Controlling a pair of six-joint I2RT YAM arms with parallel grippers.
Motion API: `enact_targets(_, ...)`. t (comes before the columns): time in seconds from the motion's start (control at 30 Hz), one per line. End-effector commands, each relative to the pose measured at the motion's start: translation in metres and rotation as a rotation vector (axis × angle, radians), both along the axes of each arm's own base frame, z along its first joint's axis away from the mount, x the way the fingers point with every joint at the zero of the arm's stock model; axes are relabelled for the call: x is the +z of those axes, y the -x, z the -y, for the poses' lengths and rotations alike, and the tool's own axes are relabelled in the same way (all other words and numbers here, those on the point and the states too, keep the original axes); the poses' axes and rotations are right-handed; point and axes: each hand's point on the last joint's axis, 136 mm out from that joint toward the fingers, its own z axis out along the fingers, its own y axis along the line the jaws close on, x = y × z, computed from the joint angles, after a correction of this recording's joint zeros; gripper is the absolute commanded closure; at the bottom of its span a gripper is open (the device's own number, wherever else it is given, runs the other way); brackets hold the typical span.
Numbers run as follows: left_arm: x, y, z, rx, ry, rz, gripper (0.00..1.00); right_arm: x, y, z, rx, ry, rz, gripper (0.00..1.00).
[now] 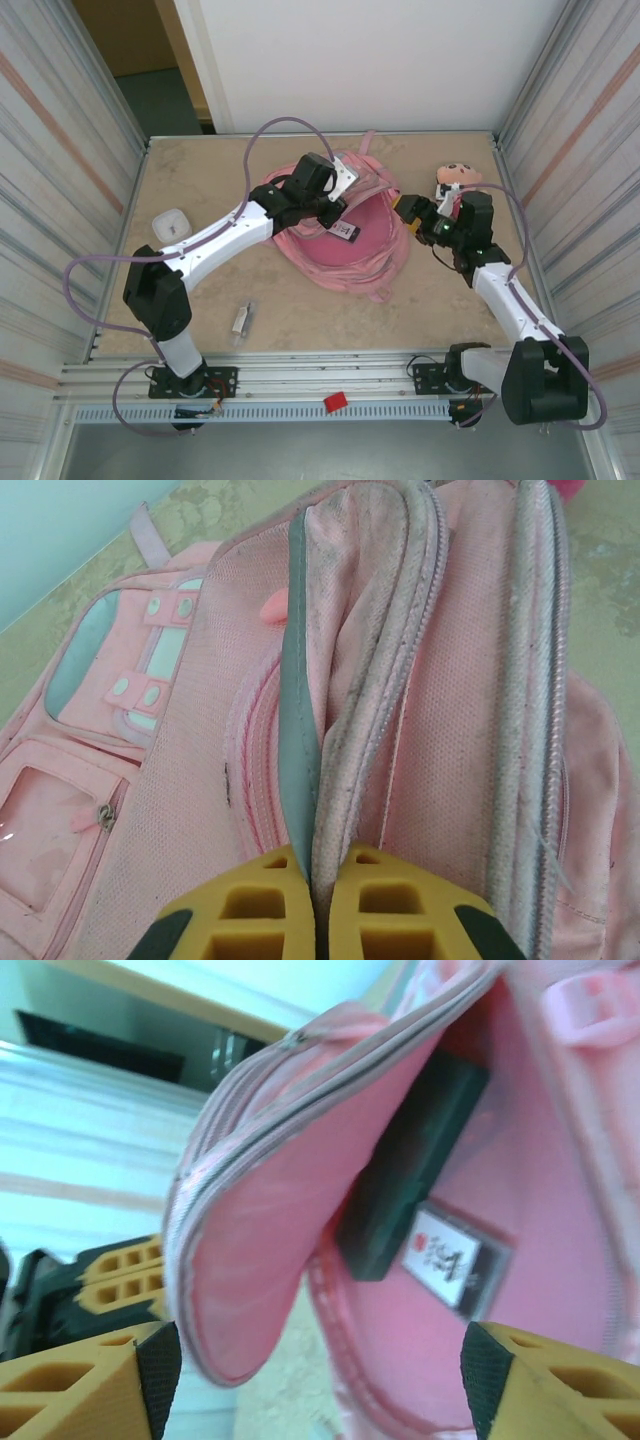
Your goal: Pack the student bag
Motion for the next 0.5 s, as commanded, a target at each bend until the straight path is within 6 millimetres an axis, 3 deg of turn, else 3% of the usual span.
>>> enact_targets(0.0, 0.038, -0.003, 0.010, -0.002, 0.106, 0.063, 0.98, 0.023, 0.005, -0.030, 0.146, -0.099, 0.048, 0.24)
enact_targets(0.1, 0.035, 0.000, 0.014, -0.018, 0.101, 0.054, 0.95, 0.023, -0.001, -0.044, 0.163, -0.109, 0.041, 0.24)
enact_targets(0.17, 0.031, 0.001, 0.014, -0.018, 0.092, 0.039, 0.87, 0.025, -0.003, -0.049, 0.173, -0.121, 0.049, 0.23)
enact_targets(0.33, 0.029, 0.005, 0.003, 0.023, 0.074, 0.017, 0.46, 0.016, -0.006, -0.049, 0.163, -0.101, 0.025, 0.23)
enact_targets(0.47, 0.026, 0.011, -0.019, 0.060, 0.074, -0.006, 0.33, 0.007, -0.010, -0.047, 0.146, -0.094, -0.001, 0.24)
